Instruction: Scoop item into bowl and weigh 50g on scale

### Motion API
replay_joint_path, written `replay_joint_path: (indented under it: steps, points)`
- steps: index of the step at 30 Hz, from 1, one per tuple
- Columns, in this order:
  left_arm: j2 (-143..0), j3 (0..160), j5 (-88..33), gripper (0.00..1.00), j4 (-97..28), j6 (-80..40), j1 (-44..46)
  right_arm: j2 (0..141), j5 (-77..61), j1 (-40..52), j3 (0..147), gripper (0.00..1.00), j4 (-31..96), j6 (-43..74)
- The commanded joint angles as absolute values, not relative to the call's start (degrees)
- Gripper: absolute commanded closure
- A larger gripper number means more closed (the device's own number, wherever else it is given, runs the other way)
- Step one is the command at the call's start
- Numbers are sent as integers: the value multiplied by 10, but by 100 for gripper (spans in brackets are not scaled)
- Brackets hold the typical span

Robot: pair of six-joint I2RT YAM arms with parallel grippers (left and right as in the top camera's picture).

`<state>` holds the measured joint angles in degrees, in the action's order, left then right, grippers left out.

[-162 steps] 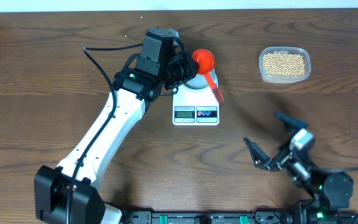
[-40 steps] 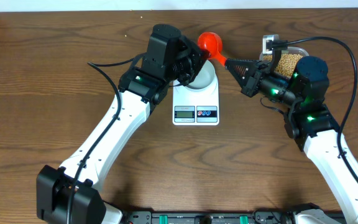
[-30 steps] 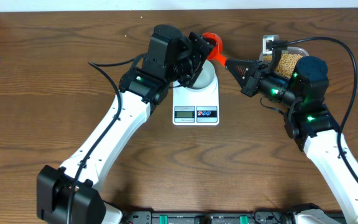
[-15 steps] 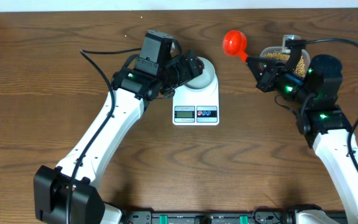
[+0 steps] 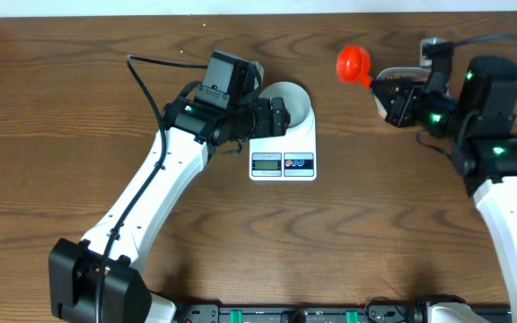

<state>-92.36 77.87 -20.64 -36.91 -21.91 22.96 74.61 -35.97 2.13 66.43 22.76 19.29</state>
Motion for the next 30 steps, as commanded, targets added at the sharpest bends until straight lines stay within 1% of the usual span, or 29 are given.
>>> replay_joint_path:
  steps: [1, 4, 6, 11, 17, 18, 19, 25, 30]
  points:
    - [-917, 780, -203, 27, -407, -186, 232, 743, -320, 15, 716, 99, 291, 114]
    - [-917, 780, -203, 45, -437, -186, 241, 743, -314, 4, 726, 99, 322, 98]
    - [-917, 778, -203, 54, -446, -187, 251, 743, -314, -7, 726, 99, 332, 97]
    - [-917, 772, -190, 64, -447, -188, 284, 743, -314, -27, 726, 99, 350, 67]
    - [-932, 770, -122, 81, -449, -225, 326, 743, -291, -31, 726, 99, 354, 59]
    - [-936, 770, -115, 88, -448, -231, 332, 743, -286, -31, 726, 99, 356, 59]
    - [-943, 770, -107, 92, -447, -240, 339, 743, -282, -31, 726, 99, 357, 59]
    - [-994, 770, -56, 92, -438, -247, 371, 743, -273, -31, 725, 99, 363, 58]
    - [-1037, 770, -44, 93, -420, -247, 380, 743, -273, -31, 725, 99, 363, 57]
